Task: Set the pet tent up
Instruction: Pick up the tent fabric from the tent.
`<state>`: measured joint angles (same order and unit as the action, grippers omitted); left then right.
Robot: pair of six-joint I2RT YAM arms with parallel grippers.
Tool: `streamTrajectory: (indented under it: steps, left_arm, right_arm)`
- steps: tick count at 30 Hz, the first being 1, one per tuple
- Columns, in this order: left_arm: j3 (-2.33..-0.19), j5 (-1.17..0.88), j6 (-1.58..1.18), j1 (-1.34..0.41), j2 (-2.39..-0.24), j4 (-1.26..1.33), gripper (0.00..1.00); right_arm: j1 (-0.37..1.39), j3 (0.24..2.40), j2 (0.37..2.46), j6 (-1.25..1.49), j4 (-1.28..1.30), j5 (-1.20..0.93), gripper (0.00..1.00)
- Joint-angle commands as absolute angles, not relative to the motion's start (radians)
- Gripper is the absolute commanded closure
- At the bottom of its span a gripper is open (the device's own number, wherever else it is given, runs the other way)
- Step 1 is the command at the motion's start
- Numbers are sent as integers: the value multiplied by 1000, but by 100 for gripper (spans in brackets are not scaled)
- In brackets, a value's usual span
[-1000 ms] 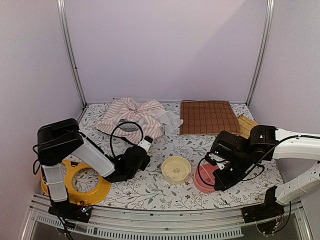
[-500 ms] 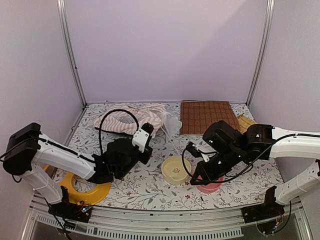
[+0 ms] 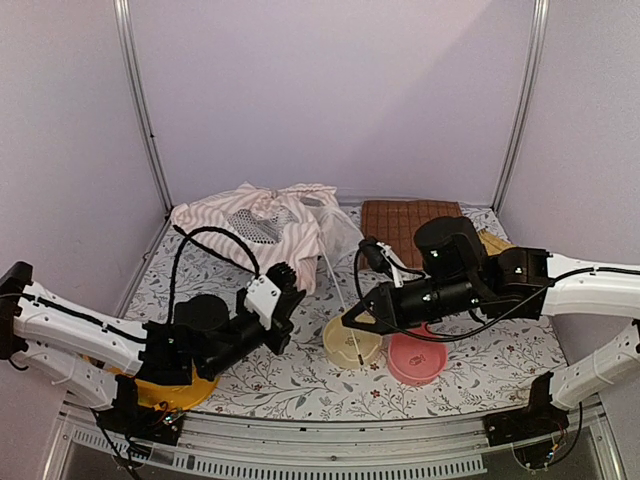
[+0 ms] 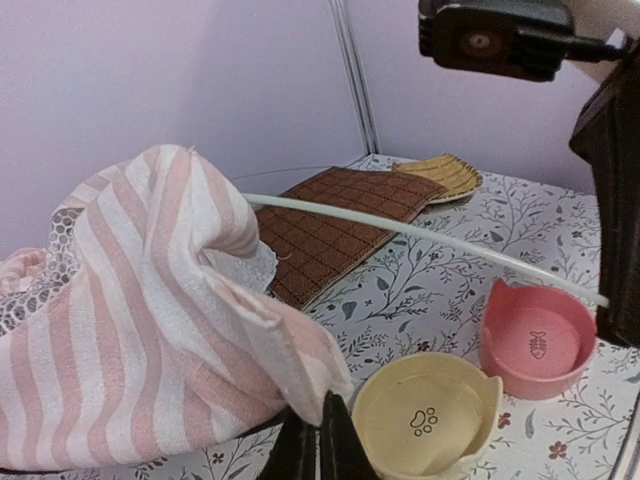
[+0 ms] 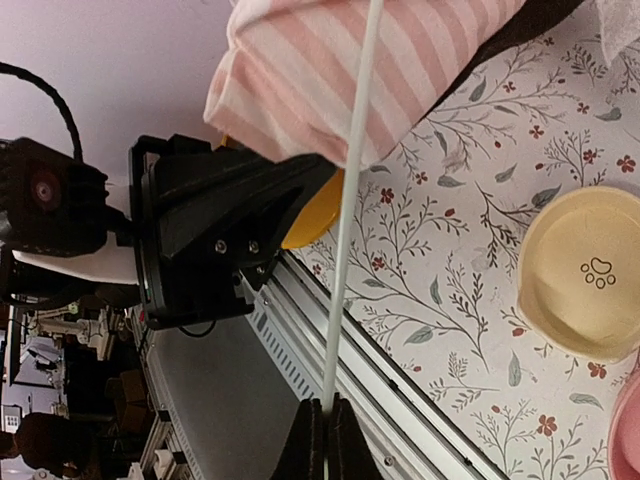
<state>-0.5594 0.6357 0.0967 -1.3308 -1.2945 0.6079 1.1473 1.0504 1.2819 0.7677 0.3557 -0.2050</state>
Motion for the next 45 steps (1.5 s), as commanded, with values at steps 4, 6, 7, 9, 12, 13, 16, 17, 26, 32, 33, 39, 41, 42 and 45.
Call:
streamTrajectory:
  steps: [4, 6, 7, 9, 12, 13, 16, 17, 26, 32, 33, 39, 41, 42, 45]
  left_arm:
    - [-558, 586, 49, -1404, -1181, 463, 100]
    - [-559, 581, 39, -1421, -1169, 427, 100]
    - [-559, 580, 36, -1431, -1164, 412, 100]
    - [-558, 589, 35, -1457, -1156, 383, 100]
    - [-559, 618, 35, -1496, -1144, 344, 100]
    - [-560, 620, 33, -1506, -1141, 330, 100]
    - [-568, 626, 23, -1533, -1138, 294, 100]
    - [-573, 623, 20, -1543, -1140, 285, 100]
    - [-645, 659, -19, -1562, -1155, 208, 100]
    - [-657, 568, -21, -1563, -1188, 222, 100]
    - [-664, 554, -18, -1564, -1210, 218, 100]
    - [-714, 489, -36, -1570, -1394, 182, 100]
    - [-705, 462, -63, -1569, -1432, 196, 100]
    - [-700, 445, -76, -1568, -1448, 204, 100]
    - [-694, 403, -112, -1569, -1495, 209, 100]
  right_arm:
    - [1120, 1024, 1204, 818, 16, -93, 100]
    - [1118, 1026, 1204, 820, -38, -88, 100]
    - [1117, 1027, 1205, 820, -61, -80, 100]
    - [1108, 1035, 1213, 824, -94, -78, 100]
    - [1100, 1051, 1227, 828, -143, -68, 100]
    - [1100, 1055, 1232, 828, -161, -63, 100]
    - [1099, 1069, 1250, 830, -209, -47, 100]
    - [1100, 1072, 1262, 830, -226, -40, 100]
    - [1121, 1084, 1353, 842, -329, -48, 100]
    - [1137, 1048, 1340, 779, -269, 99, 100]
    - [1140, 1041, 1340, 769, -259, 121, 100]
    - [1143, 944, 1337, 733, -225, 169, 100]
    - [1143, 900, 1340, 733, -211, 176, 100]
    - [1142, 877, 1342, 736, -207, 182, 100]
    - [1143, 807, 1347, 752, -206, 184, 100]
